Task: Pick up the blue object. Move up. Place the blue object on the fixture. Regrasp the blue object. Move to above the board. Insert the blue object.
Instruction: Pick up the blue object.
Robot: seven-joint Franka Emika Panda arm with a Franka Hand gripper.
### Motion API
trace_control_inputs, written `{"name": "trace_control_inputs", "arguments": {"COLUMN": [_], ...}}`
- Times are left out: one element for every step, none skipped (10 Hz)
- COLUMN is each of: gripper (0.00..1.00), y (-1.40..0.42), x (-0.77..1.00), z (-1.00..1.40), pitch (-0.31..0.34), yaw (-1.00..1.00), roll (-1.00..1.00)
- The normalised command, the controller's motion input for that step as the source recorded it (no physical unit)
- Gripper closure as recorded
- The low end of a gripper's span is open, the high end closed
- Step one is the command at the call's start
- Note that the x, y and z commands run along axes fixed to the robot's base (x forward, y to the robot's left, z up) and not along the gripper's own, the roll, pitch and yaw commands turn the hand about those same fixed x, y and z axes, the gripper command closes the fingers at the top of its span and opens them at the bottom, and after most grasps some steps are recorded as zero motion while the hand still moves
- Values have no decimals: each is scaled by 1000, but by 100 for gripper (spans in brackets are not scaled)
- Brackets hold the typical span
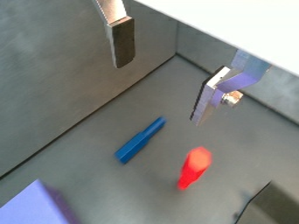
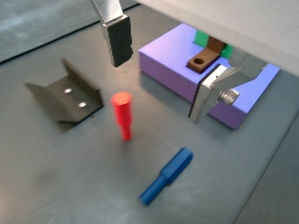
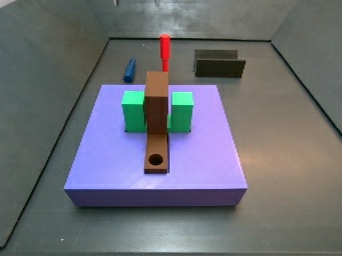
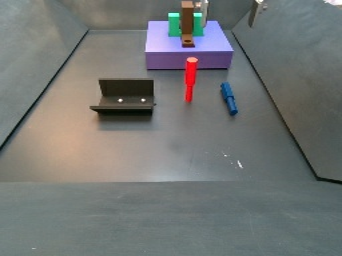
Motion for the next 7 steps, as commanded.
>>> {"name": "trace_control_inputs", "arguments": {"gripper": [0,0,0,0,0,0,0], "y": [-583,-474,-294,-226,-163,-71,-66], "x": [-54,-171,-340,-397,-314,-277,-200], "z": [-303,-369,-540,-691,-671,-603,-583], "pitch": [-4,-47,-127,-160,-124,-91,-69], "yaw": [63,29,29,40,26,0,0], "roll": [133,149,199,237,330,370,389]}}
